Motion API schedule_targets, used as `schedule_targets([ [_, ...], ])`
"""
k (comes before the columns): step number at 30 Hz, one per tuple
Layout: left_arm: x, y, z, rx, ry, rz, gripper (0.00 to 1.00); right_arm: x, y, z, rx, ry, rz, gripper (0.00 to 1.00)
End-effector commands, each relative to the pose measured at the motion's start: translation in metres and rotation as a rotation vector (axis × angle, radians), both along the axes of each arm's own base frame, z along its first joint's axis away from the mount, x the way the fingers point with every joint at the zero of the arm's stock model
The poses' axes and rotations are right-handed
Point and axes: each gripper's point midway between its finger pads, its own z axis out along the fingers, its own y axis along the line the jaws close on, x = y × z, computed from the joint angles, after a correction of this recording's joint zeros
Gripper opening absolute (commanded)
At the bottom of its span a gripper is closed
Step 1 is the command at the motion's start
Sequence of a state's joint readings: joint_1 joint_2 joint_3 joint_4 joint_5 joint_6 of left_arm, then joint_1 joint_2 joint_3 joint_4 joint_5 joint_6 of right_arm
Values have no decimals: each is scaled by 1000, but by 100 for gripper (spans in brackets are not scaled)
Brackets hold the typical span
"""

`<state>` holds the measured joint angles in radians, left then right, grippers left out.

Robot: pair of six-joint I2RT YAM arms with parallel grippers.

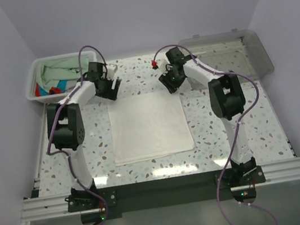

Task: Fold and stack the towels
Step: Fold the towel

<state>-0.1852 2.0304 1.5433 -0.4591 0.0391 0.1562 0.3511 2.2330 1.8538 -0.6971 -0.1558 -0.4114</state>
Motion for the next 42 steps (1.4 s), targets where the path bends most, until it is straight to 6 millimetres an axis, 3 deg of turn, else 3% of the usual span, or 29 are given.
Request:
schedule_targets([
  [1, 6, -6, -1, 17, 11, -154, 84, 0, -6, 3, 10, 28, 62, 48],
  [6, 14, -19, -3, -27, 13, -233, 82, 3, -7, -5, 15, 41, 86, 50],
  [12, 11, -20, -24, -35, 84, -264, 76, 4, -13, -11, 31, 95, 97, 49],
  [18, 5, -15, -41, -39, 139, -260, 67, -1, -15, -19, 28, 134, 101, 44],
  [22, 2, -10, -45, -34, 159, -252, 61, -5, -17, -26, 21, 156, 97, 35],
  [26, -8, -5, -47, -38, 202, -251, 60, -7, -19, -31, 9, 166, 91, 28],
  [30, -16, -3, -39, -42, 211, -254, 60, -7, -19, -31, 9, 167, 90, 18],
  [34, -7, -10, -4, -80, 124, -257, 64, -5, -18, -32, 18, 163, 90, 0],
  [37, 0, -16, 17, -108, 60, -265, 66, -6, -18, -35, 16, 167, 91, 0],
  [40, 0, -16, 16, -106, 63, -269, 66, -6, -18, -34, 19, 164, 89, 0],
  [42, -5, -12, 4, -91, 106, -259, 65, -7, -18, -33, 23, 160, 90, 0],
])
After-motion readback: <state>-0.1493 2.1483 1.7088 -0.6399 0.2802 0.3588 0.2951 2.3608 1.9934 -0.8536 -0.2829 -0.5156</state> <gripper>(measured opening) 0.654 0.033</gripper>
